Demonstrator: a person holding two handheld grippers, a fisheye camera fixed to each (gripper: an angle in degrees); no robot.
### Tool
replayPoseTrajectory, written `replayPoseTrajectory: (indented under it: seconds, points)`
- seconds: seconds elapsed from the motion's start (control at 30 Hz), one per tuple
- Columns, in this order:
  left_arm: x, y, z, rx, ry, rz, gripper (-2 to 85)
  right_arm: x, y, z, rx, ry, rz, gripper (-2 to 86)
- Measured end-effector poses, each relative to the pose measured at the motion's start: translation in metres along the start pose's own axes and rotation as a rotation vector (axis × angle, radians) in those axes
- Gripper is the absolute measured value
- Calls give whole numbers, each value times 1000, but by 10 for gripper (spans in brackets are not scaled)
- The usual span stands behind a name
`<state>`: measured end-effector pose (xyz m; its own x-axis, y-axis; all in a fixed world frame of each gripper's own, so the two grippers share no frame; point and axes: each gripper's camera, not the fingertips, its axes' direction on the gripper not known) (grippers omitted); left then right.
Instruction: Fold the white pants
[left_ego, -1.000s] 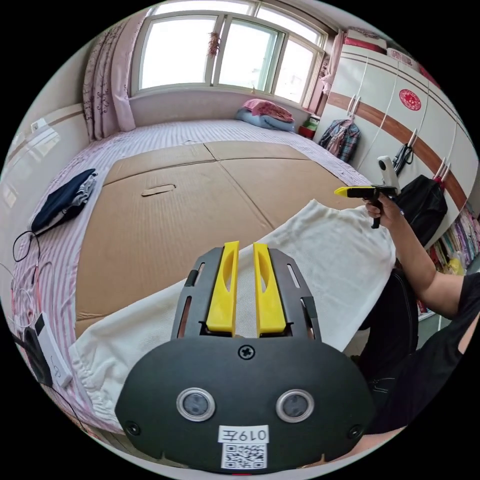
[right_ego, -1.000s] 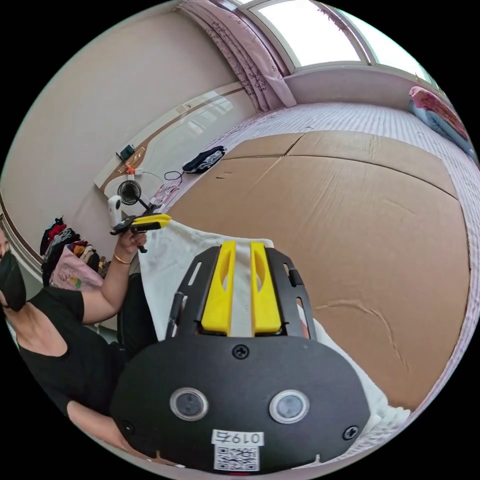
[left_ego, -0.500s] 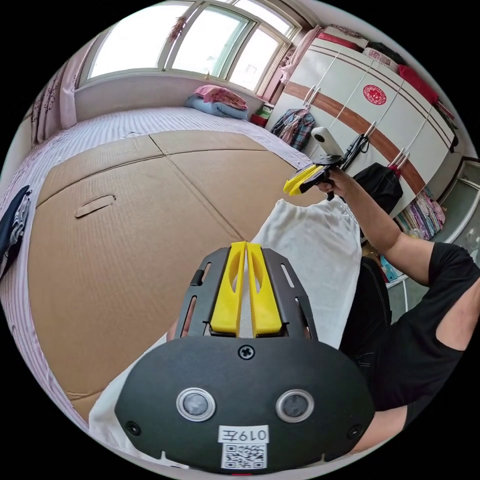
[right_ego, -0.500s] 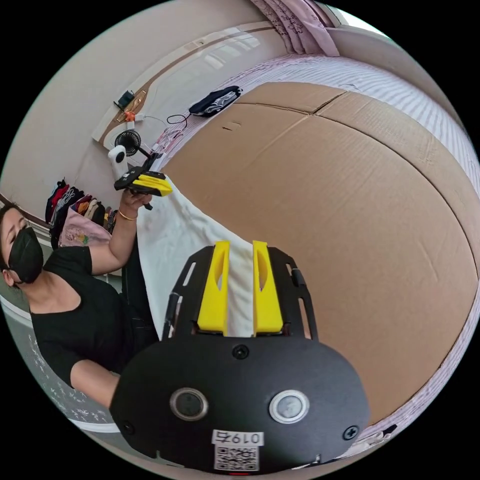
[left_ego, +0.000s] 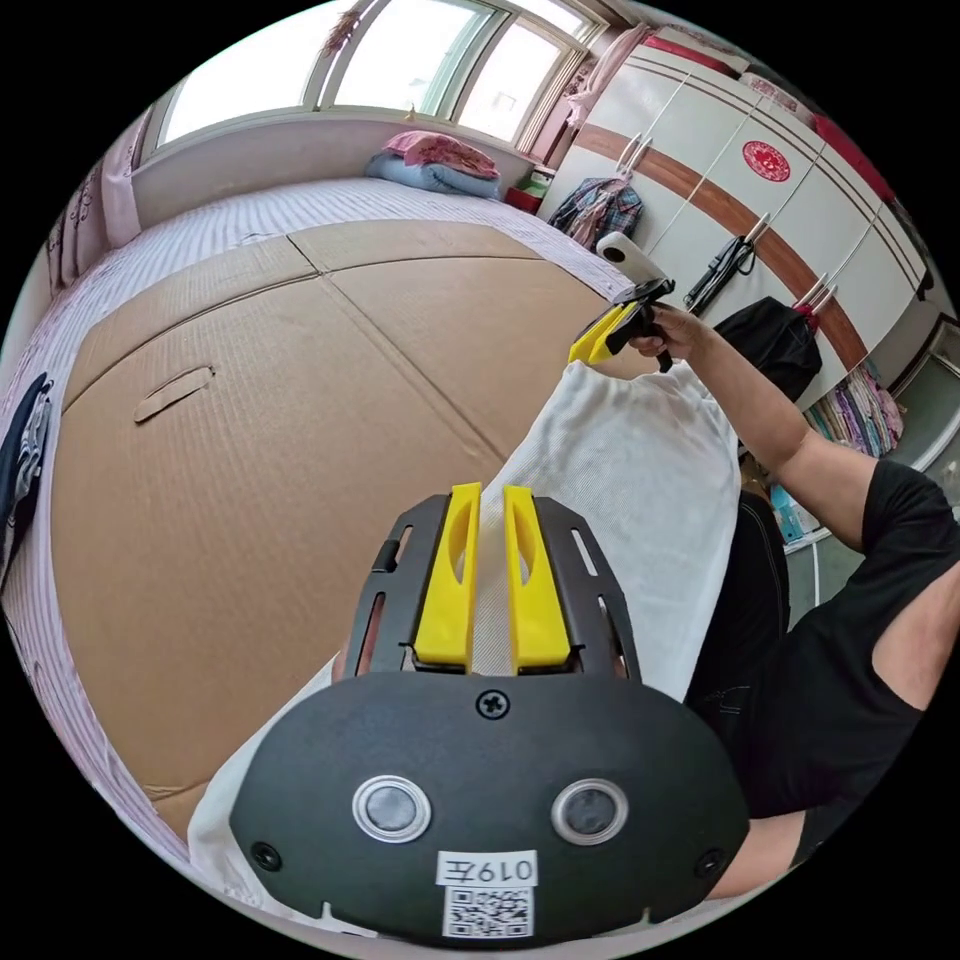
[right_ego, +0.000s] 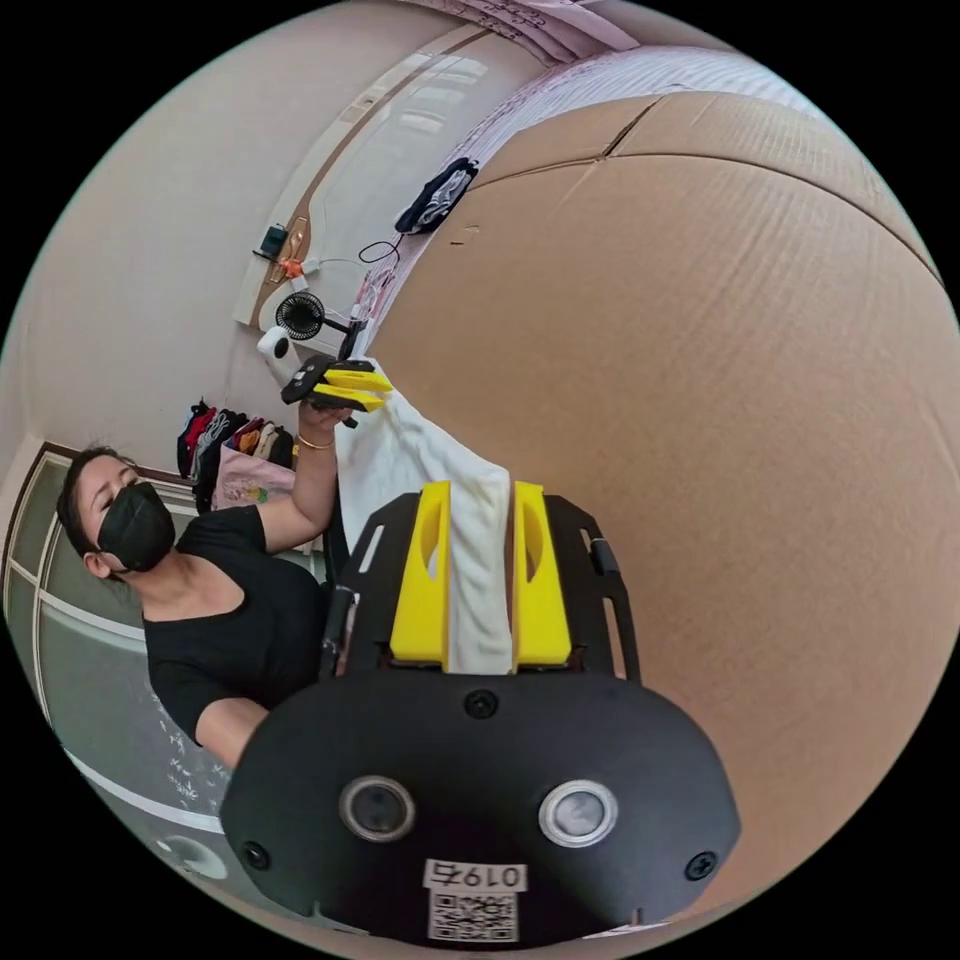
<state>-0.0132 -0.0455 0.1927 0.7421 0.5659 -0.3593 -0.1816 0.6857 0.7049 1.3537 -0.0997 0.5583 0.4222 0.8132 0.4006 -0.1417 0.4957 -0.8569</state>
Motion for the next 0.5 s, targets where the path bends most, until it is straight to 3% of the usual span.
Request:
replayPoseTrajectory:
  seconds: [0.13,0.33,0.5]
  points:
    - [-1,-5,16,-67,-27,-21,75,5,-5,2,-37,-29,9,84]
    - [-3,-10,25,-32,12,-55,79,5,-1,0,-19,-58,23,79]
    - [10,-14,31,-43,-22,-26,70,-11,8,4,-1,8,-10,51]
